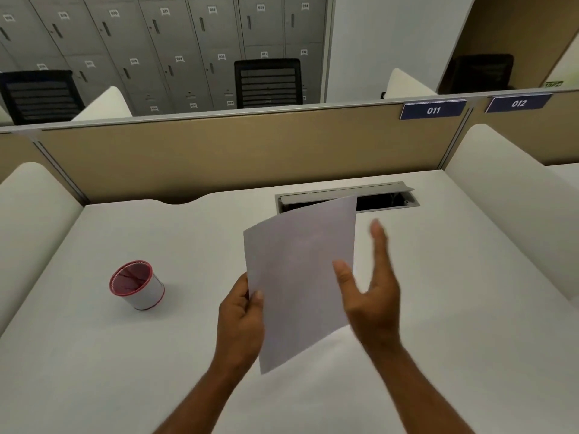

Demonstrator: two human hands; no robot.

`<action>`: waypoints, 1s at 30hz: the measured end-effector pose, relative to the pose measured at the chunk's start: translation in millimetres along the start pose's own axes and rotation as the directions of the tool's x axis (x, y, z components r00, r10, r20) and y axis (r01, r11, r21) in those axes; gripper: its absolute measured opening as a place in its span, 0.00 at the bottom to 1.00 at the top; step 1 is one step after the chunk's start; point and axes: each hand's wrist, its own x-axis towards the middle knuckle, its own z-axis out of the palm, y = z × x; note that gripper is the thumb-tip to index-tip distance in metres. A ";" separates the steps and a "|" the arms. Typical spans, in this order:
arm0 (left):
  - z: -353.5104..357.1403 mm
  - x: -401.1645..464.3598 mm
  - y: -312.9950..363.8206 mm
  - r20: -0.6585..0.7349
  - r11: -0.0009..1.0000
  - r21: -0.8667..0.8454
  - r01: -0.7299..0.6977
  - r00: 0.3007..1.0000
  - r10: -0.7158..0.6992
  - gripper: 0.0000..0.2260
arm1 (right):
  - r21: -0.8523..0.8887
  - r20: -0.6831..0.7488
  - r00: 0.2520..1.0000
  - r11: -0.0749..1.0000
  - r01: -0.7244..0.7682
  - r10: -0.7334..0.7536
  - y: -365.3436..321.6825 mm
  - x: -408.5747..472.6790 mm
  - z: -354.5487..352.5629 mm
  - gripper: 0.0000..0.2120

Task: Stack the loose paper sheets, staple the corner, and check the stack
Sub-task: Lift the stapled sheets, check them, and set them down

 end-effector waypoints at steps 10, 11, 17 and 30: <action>3.6 21.9 -18.7 0.003 0.994 -0.098 -0.043 0.999 0.043 0.19 | 0.196 0.333 0.887 0.896 -0.398 0.321 66.6 30.6 -38.1 0.12; 7.6 21.3 -22.1 -0.012 0.994 -0.102 -0.036 0.999 0.035 0.19 | 0.193 0.328 0.887 0.896 -0.399 0.324 70.3 30.4 -37.7 0.12; 35.6 9.0 -51.2 -0.073 0.998 -0.040 0.057 0.996 -0.060 0.17 | 0.143 0.310 0.868 0.884 -0.446 0.388 107.2 20.0 -35.9 0.09; 129.7 38.2 -50.6 -0.136 0.977 0.061 0.204 0.971 -0.194 0.06 | 0.062 0.186 0.868 0.876 -0.478 0.460 162.3 57.6 -100.6 0.07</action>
